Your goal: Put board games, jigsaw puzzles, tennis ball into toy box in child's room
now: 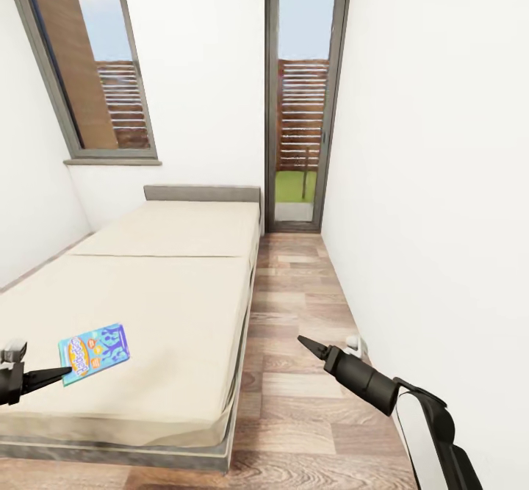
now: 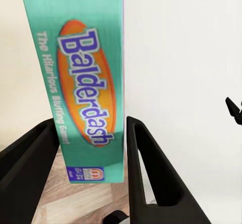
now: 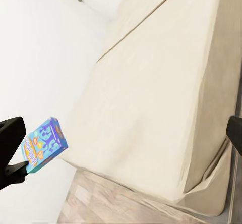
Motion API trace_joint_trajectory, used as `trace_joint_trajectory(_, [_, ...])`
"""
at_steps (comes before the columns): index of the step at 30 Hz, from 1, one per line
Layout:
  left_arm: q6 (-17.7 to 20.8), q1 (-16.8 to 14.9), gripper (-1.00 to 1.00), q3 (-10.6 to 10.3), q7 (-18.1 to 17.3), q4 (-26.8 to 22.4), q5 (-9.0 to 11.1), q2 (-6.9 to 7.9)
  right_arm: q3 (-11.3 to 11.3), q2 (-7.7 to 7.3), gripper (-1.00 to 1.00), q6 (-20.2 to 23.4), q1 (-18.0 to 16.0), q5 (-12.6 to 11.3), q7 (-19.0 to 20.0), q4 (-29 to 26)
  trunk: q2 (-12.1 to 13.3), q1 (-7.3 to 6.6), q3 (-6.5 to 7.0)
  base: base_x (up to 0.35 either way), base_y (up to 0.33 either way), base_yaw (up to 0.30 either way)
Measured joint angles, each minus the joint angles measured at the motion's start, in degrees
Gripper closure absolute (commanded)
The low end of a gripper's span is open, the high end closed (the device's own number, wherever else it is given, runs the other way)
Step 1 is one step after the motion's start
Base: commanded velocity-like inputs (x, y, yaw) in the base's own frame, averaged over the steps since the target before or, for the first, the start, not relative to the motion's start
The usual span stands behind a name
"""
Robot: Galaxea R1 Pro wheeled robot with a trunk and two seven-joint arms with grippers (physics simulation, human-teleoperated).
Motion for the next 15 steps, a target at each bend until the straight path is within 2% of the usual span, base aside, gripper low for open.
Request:
trace_joint_trajectory(3, [0.0,0.0,1.0,0.0,0.0,0.0,0.0,0.08,1.6,-0.24,-1.0,-0.2,0.0,0.1,-0.1,0.0,1.2,-0.66,0.54,-0.001,0.0,0.028])
trace_joint_trajectory(5, [0.0,0.0,1.0,0.0,0.0,0.1,-0.1,0.1,2.8,-0.21,-1.0,-0.4,0.0,0.1,-0.4,-0.1,2.0,-1.1,0.89,0.0,0.0,0.18])
trace_joint_trajectory(10, [0.0,0.0,1.0,0.0,0.0,0.1,-0.1,0.11,4.6,-0.29,-1.0,-0.6,0.0,0.2,-0.6,-0.1,4.0,-2.2,1.71,0.0,0.0,0.243])
trace_joint_trajectory(15, [0.0,0.0,1.0,0.0,0.0,0.1,-0.1,0.16,5.1,-0.31,-1.0,-0.6,0.0,0.2,-0.7,-0.1,6.0,-3.29,2.45,-0.002,0.0,0.269])
